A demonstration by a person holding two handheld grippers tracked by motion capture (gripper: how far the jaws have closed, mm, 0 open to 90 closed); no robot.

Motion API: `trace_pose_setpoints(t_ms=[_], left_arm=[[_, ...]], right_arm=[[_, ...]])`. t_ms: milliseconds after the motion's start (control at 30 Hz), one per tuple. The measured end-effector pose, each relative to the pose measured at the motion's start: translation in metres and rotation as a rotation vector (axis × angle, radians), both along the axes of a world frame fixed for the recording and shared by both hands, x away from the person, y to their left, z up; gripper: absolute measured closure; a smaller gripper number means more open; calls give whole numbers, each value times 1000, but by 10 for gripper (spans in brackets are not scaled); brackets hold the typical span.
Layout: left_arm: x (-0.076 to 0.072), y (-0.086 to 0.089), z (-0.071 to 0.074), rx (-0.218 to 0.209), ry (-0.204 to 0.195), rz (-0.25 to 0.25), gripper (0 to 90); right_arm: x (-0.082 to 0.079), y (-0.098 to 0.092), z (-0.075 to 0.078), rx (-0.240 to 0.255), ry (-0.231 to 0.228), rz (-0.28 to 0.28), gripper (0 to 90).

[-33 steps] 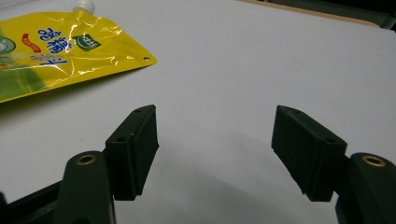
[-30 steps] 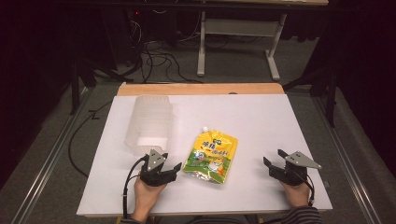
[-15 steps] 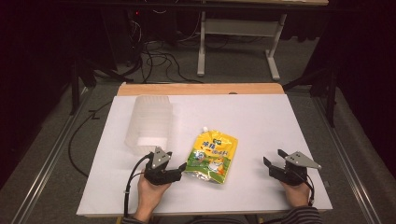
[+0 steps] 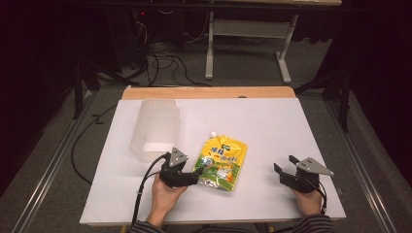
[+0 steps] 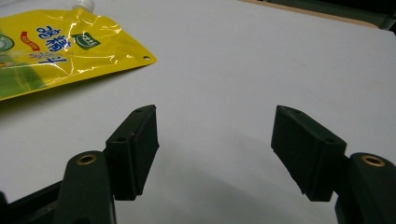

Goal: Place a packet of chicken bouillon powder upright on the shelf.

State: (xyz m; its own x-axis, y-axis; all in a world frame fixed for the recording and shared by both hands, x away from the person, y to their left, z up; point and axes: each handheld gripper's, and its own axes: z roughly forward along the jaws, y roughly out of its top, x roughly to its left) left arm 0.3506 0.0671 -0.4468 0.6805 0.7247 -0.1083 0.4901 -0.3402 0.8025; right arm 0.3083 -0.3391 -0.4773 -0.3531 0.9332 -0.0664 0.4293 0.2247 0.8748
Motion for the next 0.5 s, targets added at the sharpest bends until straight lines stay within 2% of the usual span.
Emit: trace_pose_setpoints(t_ms=[133,267,300,400,467,500], left_arm=[[4,-8,2,4,10,-7,258],[11,-13,3,-5,34,5,205],[15,-17,5,-5,49,6,163],[18,-21,6,1,57,0,159],[22,-25,7,-7,63,0,158],[25,-26,7,-19,79,1,158]], right_arm=[[0,0,0,2,-1,4,324],[0,0,0,-1,0,-3,324],[0,0,0,5,-6,-7,323],[-1,-1,0,15,-5,-11,323],[-1,-1,0,14,-8,-7,323],[-1,-1,0,14,-8,-7,323]])
